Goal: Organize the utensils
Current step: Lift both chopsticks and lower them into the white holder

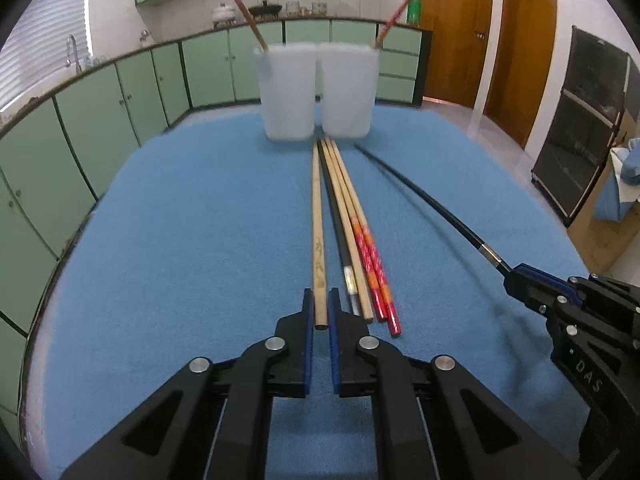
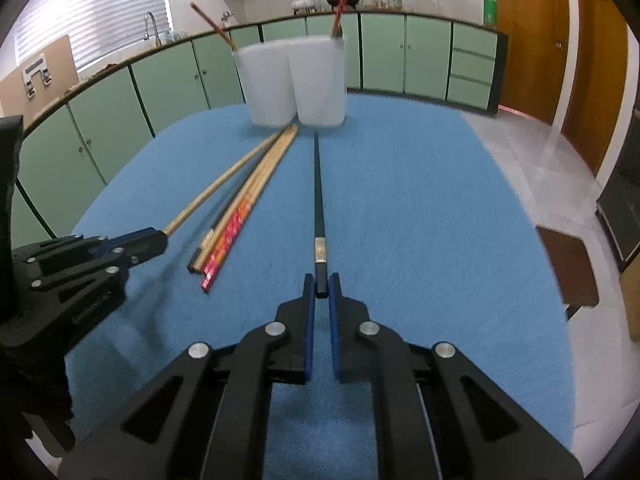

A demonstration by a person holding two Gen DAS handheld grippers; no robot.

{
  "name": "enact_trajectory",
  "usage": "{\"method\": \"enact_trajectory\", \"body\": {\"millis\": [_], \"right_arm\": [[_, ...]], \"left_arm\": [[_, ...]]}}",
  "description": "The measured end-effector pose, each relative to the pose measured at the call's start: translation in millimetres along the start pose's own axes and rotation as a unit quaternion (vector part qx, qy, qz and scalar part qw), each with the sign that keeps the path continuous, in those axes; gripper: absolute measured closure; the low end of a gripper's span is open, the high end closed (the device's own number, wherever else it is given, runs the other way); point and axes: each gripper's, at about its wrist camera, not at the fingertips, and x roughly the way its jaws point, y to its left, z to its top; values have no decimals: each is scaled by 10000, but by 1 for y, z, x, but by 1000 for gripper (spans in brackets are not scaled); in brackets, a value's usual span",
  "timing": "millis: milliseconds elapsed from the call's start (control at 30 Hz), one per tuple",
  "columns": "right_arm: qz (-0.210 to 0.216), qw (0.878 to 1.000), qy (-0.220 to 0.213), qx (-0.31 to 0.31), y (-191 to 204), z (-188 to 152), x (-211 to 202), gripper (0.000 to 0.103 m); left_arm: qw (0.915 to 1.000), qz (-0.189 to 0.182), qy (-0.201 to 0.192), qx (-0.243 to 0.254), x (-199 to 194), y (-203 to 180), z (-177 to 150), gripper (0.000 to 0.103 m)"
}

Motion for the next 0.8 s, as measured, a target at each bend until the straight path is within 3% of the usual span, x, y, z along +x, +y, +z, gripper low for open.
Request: {"method": "enact_trajectory", "body": {"millis": [467, 800], "right_arm": [[100, 9954, -954, -51, -15, 64, -74, 97], [539, 9918, -1153, -147, -20, 117, -96, 97]], "left_arm": [[9933, -74, -1154, -54, -85, 17, 57, 96], [9865, -332, -1606, -6, -114, 19, 100, 96]]}}
